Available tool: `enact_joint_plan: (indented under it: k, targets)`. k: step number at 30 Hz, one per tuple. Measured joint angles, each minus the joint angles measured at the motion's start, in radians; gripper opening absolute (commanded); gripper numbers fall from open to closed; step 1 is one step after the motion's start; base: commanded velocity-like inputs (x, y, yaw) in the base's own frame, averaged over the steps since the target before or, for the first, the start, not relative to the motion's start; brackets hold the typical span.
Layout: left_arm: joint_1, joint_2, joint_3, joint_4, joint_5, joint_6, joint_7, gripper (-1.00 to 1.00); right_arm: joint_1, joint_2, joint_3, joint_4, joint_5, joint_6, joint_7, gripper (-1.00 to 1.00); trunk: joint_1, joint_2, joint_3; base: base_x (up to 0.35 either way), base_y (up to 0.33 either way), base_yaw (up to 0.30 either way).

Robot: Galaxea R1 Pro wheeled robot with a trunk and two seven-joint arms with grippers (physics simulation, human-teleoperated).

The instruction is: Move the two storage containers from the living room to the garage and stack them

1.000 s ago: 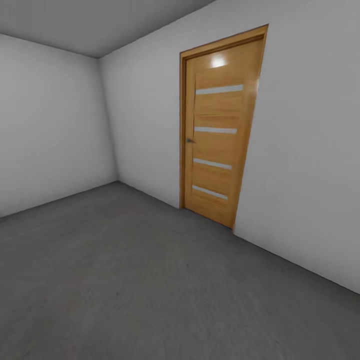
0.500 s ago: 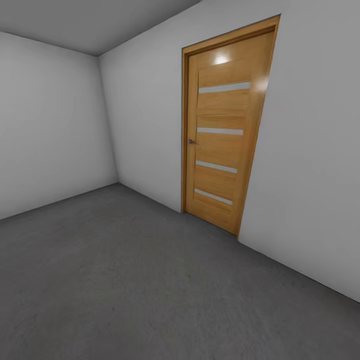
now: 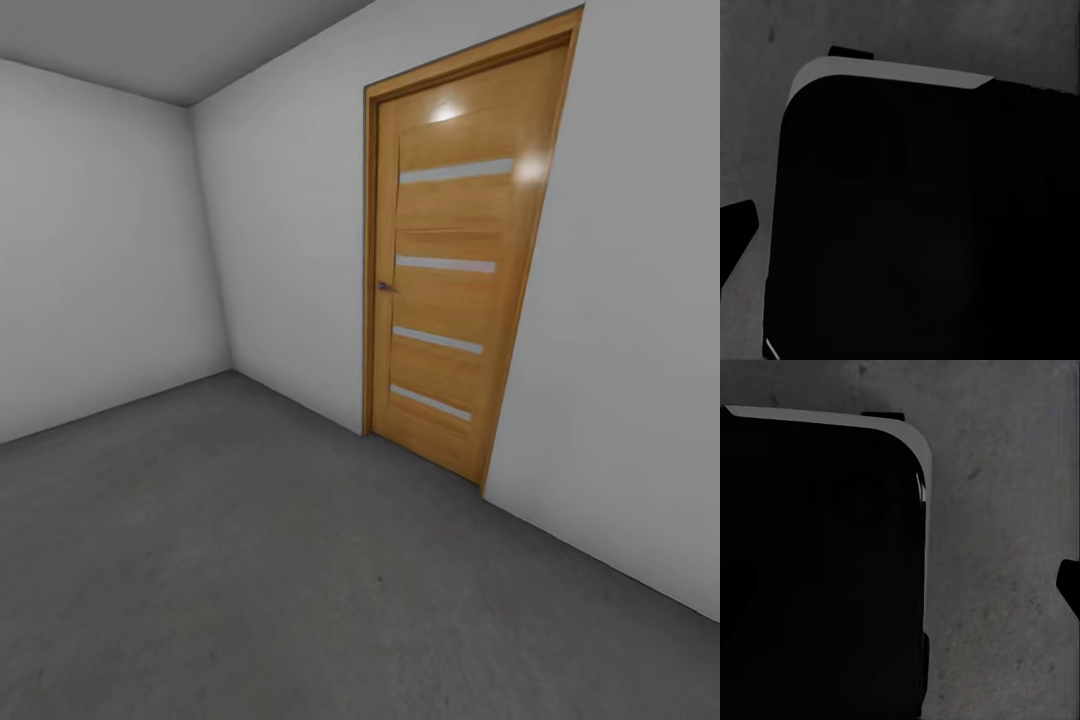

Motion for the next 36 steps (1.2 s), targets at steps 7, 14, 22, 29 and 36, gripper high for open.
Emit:
enact_joint_plan:
  k: [7,14,22,29,36]
  targets:
    - [0.0,-0.001,0.0,-0.001,0.0,-0.001,0.0,1.0,0.0,-0.005,-0.001,0.0,0.0,-0.004,0.0,1.0,0.0,0.0,0.0,0.323,0.0,0.0]
    - [0.0,0.0,0.0,-0.001,0.0,-0.001,0.0,1.0,0.0,-0.005,-0.001,0.0,0.0,-0.004,0.0,1.0,0.0,0.0,0.0,0.322,0.0,0.0]
    - [0.0,0.0,0.0,-0.001,0.0,-0.001,0.0,1.0,0.0,-0.005,-0.001,0.0,0.001,-0.001,0.0,1.0,0.0,0.0,0.0,0.322,0.0,0.0]
    - [0.0,0.0,0.0,-0.001,0.0,0.0,0.0,1.0,0.0,-0.004,0.0,0.0,0.0,0.0,0.001,1.0,0.0,0.0,0.0,0.322,0.047,0.0]
    - [0.0,0.0,0.0,-0.001,0.0,0.0,0.0,1.0,0.0,-0.004,0.0,0.0,0.001,0.001,0.0,1.0,0.0,0.0,0.0,0.322,0.086,0.0]
